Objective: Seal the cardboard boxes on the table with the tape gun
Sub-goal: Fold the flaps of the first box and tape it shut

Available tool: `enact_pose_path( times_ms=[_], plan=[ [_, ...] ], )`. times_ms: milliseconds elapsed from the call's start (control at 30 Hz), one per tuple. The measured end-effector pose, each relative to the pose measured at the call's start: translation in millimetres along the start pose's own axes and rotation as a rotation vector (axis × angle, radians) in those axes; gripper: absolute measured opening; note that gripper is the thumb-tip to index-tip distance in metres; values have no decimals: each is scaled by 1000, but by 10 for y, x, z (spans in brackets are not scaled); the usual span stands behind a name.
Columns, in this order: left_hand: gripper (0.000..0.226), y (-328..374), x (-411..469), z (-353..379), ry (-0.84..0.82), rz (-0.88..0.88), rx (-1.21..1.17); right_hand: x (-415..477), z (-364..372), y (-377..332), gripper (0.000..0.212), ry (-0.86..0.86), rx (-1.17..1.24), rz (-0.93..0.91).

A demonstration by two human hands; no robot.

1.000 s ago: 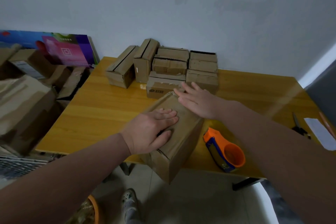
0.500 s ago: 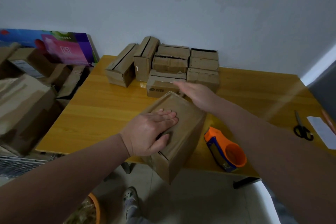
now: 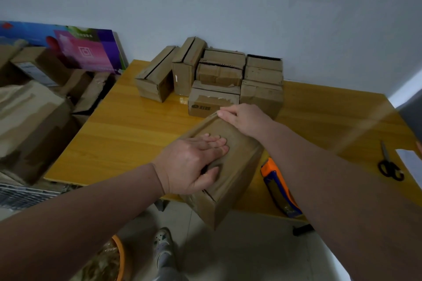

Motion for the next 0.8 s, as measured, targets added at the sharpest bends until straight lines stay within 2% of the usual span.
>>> enact_pose_path(
  times_ms=[233, 300, 367, 467, 600, 700, 800],
  plan=[
    [49, 10, 6, -21, 11, 8, -3, -177, 40, 33, 76, -51, -51, -67],
    [51, -9, 15, -19, 2, -8, -12, -315, -12, 122, 68, -32, 97, -21],
    [58, -24, 43, -39, -29, -58, -47, -459, -42, 230, 54, -11, 277, 154],
    [87, 29, 145, -85, -199, -250, -55, -535, -47, 398, 37, 56, 539, 384],
    [108, 129, 382, -95, -417, -574, 6, -605, -29, 462, 46, 63, 561, 364],
    [112, 150, 559, -71, -509, -694, 17, -644, -11, 506, 43, 49, 647, 415],
    [110, 77, 646, -65, -500, -804, -6, -680, -12, 576, 36, 31, 689, 446]
  ],
)
Point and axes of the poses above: each hand's wrist, its own x-axis towards the middle knuckle, its own z-axis out of the palm, y = z × x, the point moved 2 cm from there along x, towards the middle knuckle, and after that the axes turned 2 degrees about z, right-handed, at the moved point
